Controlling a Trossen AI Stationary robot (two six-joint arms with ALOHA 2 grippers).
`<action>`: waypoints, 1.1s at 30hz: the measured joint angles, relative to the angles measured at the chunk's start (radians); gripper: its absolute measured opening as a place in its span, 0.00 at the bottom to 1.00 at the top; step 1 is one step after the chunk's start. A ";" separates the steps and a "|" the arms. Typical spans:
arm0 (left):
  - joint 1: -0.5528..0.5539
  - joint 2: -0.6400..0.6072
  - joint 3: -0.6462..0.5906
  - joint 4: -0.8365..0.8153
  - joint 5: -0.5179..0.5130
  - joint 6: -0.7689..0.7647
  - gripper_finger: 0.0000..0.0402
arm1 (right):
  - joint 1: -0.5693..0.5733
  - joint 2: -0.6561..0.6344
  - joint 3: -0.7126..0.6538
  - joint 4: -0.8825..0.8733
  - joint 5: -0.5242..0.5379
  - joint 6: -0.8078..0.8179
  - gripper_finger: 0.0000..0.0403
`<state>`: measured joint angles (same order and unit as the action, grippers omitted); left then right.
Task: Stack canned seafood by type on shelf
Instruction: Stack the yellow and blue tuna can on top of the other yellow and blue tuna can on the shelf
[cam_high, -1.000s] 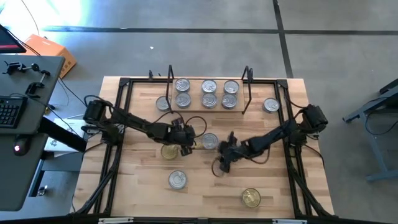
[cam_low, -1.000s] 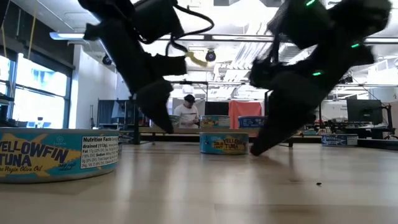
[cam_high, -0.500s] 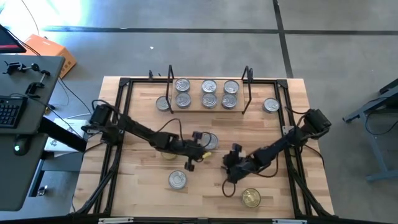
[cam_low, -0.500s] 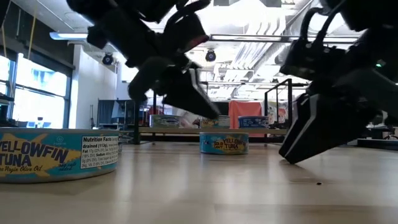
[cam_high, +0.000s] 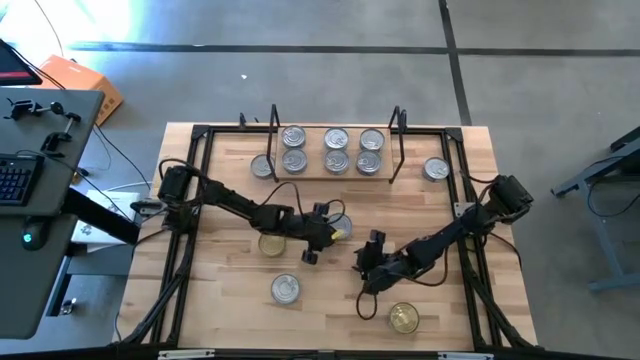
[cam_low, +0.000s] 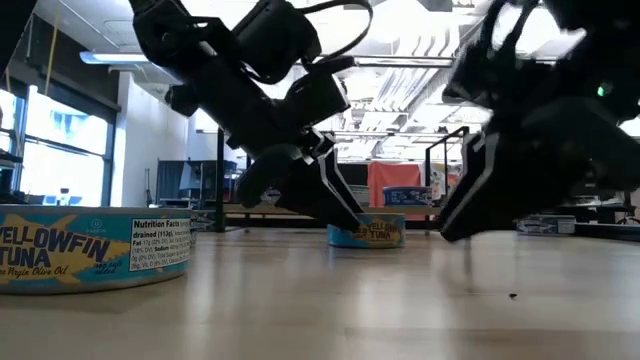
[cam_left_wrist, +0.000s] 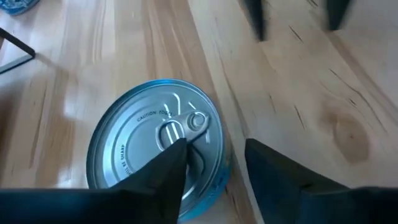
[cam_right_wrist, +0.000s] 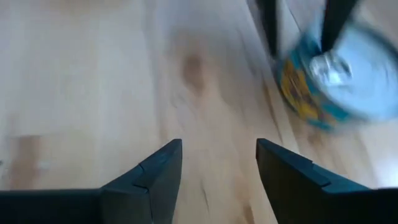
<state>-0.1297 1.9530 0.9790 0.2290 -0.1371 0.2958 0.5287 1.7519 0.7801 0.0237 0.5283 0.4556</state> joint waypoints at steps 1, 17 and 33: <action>0.000 0.000 0.000 -0.001 -0.001 0.000 0.35 | 0.001 0.000 0.014 0.000 0.007 -0.039 0.49; 0.001 -0.021 0.030 0.029 0.047 -0.059 0.01 | -0.047 -0.002 0.240 -0.296 0.129 -0.580 0.54; 0.001 -0.038 0.050 0.059 0.051 -0.111 0.00 | -0.070 0.011 -0.054 0.146 0.255 -0.482 0.69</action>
<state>-0.1284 1.9152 1.0294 0.2880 -0.0856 0.1848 0.4592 1.7634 0.7265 0.1701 0.7830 -0.0264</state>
